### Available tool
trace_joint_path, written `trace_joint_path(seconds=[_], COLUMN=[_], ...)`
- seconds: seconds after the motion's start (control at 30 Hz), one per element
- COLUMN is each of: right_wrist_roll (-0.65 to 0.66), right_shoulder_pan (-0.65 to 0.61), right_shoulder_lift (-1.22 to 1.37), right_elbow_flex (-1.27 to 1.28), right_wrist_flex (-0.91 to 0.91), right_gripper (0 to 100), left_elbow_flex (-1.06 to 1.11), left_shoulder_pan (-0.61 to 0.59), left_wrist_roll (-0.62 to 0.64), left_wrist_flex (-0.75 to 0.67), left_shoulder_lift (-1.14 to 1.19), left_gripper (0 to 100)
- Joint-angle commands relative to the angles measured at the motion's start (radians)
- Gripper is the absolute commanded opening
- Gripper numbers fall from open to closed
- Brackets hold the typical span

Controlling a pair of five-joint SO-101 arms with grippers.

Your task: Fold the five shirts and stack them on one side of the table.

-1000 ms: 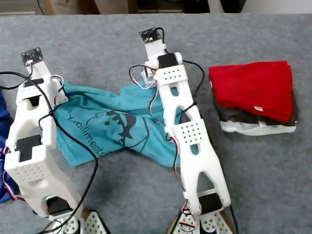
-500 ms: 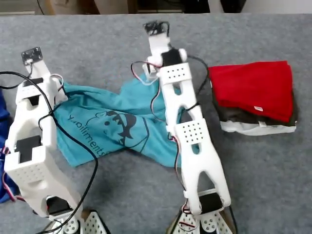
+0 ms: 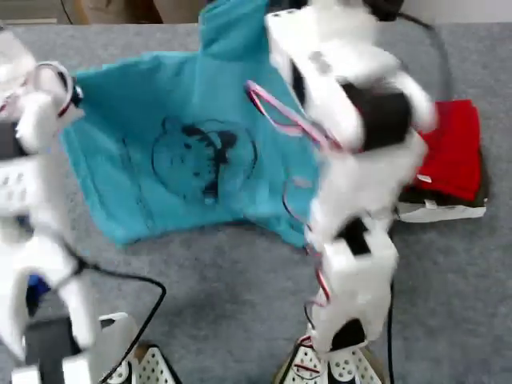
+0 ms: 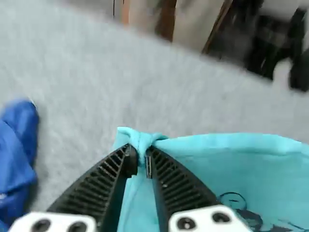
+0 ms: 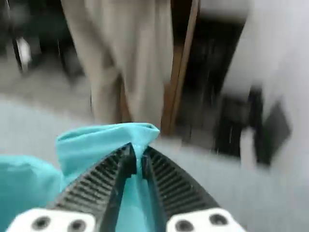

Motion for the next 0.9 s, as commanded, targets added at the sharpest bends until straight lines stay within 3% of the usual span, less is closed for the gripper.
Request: trace_joint_path(seconds=[0.0, 0.23, 0.4, 0.57, 0.73, 0.87], right_wrist_roll=[-0.006, -0.005, -0.005, -0.005, 0.005, 0.055], right_shoulder_pan=[0.016, 0.016, 0.016, 0.015, 0.01, 0.007], right_shoulder_lift=[-0.252, -0.469, -0.59, -0.753, -0.891, -0.886], right_elbow_flex=[-0.038, -0.036, -0.027, 0.137, 0.404, 0.673], right_wrist_flex=[-0.049, -0.052, -0.051, -0.023, -0.026, -0.063], right_gripper=[0.2, 0.2, 0.2, 0.2, 0.2, 0.2], left_elbow_flex=[-0.137, -0.293, -0.376, -0.431, -0.347, -0.097], left_shoulder_pan=[0.009, 0.009, 0.017, 0.018, 0.018, 0.018], left_wrist_roll=[-0.038, -0.064, -0.066, -0.095, -0.147, -0.146], left_wrist_flex=[0.087, 0.178, 0.328, 0.456, 0.457, 0.42], left_shoulder_lift=[-0.194, -0.437, -0.536, -0.599, -0.679, -0.673], left_gripper=[2, 2, 2, 2, 2, 2])
